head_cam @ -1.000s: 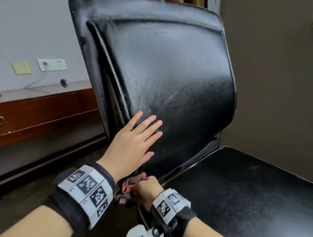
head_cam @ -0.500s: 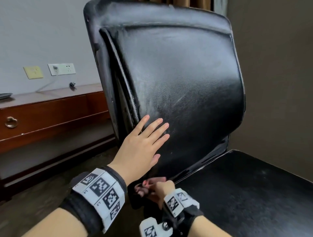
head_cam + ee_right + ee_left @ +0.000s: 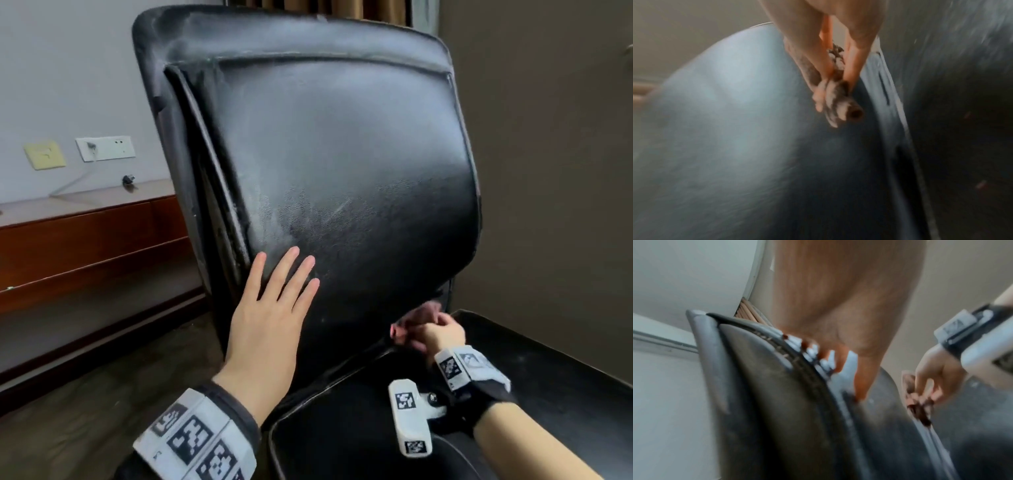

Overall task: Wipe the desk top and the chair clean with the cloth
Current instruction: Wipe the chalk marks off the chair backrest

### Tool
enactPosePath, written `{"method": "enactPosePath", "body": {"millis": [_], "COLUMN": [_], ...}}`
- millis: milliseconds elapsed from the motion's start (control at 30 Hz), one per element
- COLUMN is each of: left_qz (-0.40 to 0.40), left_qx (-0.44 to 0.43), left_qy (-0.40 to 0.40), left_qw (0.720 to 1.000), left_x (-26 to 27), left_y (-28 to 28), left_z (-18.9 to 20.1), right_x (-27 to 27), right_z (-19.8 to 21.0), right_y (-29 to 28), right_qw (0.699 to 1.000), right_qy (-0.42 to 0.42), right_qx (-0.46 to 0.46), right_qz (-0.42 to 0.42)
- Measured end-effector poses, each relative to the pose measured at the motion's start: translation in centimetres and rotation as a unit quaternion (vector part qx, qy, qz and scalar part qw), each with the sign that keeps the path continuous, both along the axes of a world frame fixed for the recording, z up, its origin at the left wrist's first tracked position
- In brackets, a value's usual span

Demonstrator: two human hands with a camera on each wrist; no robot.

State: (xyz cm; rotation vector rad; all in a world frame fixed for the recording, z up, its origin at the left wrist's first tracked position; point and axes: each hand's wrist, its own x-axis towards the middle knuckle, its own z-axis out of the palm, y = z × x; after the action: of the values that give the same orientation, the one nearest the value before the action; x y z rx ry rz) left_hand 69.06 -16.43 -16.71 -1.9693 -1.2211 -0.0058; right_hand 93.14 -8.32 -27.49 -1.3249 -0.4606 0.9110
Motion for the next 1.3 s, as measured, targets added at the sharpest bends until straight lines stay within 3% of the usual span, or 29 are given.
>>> {"method": "enactPosePath", "body": {"millis": [67,133,300,400,567,667,867,1067,1167,1300], "left_qz": [0.051,0.045,-0.068,-0.091,-0.091,-0.085,-0.050,-0.014,-0.022,-0.038], "left_qx": [-0.043,-0.066,0.028,0.085,0.221,0.242,0.156,0.013,-0.025,-0.036], "left_qy": [0.003,-0.004,-0.062,-0.064,-0.001,-0.002,0.000,-0.066,-0.082,-0.099], "left_qw": [0.998,0.997,0.995,0.990,0.971,0.967,0.987,0.998,0.996,0.994], "left_x": [1.2,1.0,-1.1,-1.0,-1.7,-1.6,-0.9,0.3,0.4,0.4], "left_y": [-0.6,-0.4,1.9,3.3,5.5,6.1,4.4,2.7,2.2,2.2], "left_z": [-1.0,-1.9,-3.7,-4.3,-4.9,-5.1,-5.2,-3.5,-3.2,-3.2], "right_x": [0.6,1.9,7.4,9.9,10.5,9.8,4.6,-0.9,0.9,2.5], "right_z": [-2.2,-3.3,0.0,0.5,0.8,0.5,-1.3,-2.6,-2.2,-0.3], "right_y": [1.0,2.8,4.7,7.0,9.8,10.4,7.5,4.4,4.2,5.5], "right_qw": [0.997,0.995,0.992,0.968,0.962,0.962,0.945,0.938,0.962,0.962], "right_qy": [-0.037,-0.057,-0.090,-0.160,-0.200,-0.220,-0.308,-0.317,-0.259,-0.247], "right_qx": [-0.065,-0.086,-0.041,-0.114,-0.118,-0.105,-0.106,-0.071,-0.063,-0.115], "right_qz": [0.011,-0.012,-0.073,-0.157,-0.144,-0.124,-0.025,0.124,0.062,0.013]}}
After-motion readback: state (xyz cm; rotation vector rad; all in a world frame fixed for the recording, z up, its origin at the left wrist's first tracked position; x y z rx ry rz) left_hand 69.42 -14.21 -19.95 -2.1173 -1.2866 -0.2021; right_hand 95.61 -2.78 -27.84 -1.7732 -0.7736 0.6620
